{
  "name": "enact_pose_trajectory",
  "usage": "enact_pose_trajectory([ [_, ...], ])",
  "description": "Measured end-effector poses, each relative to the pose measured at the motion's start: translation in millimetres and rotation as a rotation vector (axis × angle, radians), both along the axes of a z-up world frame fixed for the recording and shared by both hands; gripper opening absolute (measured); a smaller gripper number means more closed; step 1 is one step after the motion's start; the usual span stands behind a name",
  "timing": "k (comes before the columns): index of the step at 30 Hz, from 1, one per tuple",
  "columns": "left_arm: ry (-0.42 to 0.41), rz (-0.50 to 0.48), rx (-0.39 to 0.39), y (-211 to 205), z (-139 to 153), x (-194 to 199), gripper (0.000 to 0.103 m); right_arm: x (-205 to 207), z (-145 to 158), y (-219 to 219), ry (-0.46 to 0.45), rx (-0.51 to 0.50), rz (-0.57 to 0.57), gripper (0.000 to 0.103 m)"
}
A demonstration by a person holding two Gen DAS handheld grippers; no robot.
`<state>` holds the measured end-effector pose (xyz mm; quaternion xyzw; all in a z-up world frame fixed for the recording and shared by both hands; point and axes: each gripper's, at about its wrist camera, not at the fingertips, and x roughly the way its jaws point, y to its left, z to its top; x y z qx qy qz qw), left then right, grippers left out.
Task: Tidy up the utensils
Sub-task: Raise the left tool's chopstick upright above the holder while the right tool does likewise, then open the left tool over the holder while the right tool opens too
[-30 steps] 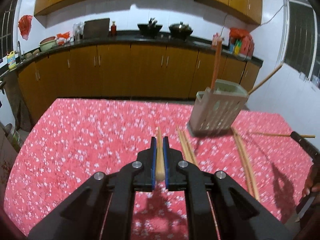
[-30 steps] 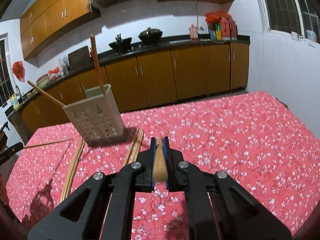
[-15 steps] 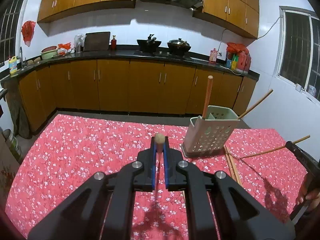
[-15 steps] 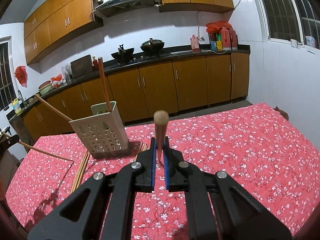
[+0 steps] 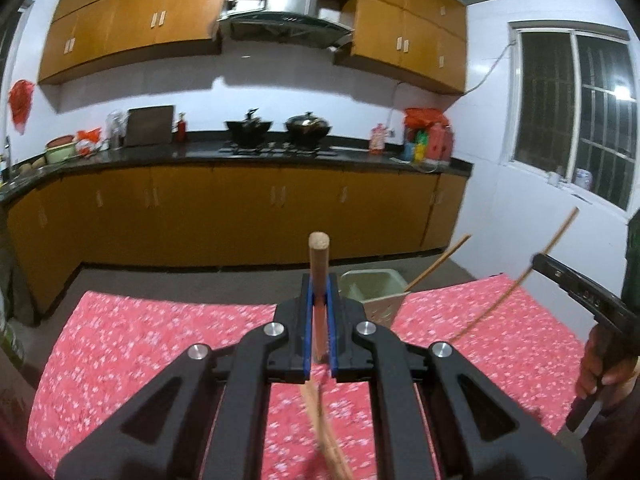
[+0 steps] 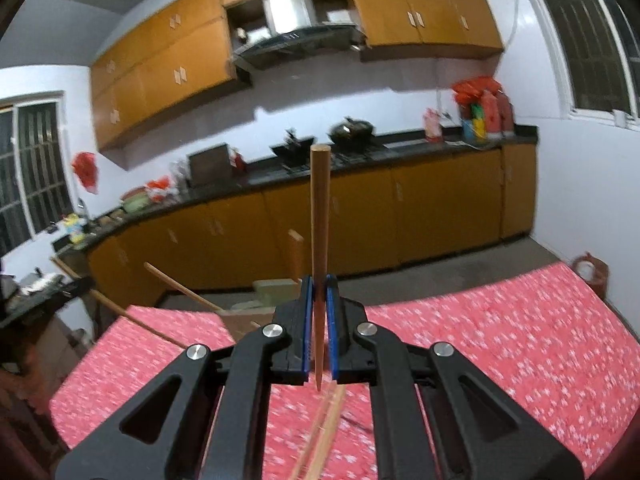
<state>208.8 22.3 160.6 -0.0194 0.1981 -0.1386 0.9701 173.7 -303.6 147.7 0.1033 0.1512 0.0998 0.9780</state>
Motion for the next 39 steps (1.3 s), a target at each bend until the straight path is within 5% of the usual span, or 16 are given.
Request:
enact_pose_trajectory([
  [12,-0.117,0.011,-0.048,-33.7,43.1,30.2,0.007,36.9,35.2,33.3,-0.19,0.009,-0.034,0.007],
  [18,-0.121,0.045,-0.143,-25.3,45.5,44.0,0.007,65.5,21.9,42.2,-0.148,-0.004,-0.042,0.007],
  [27,-0.167,0.079,-0.171,-22.0,53.2,54.3,0.007,71.3,11.8,42.6,-0.114,-0.01,-0.035,0.007],
  [39,-0.05,0.067,-0.142,-34.4,-4.6,92.1,0.007,98.1,-14.5,56.6,0.017,-0.028,0.015,0.008],
])
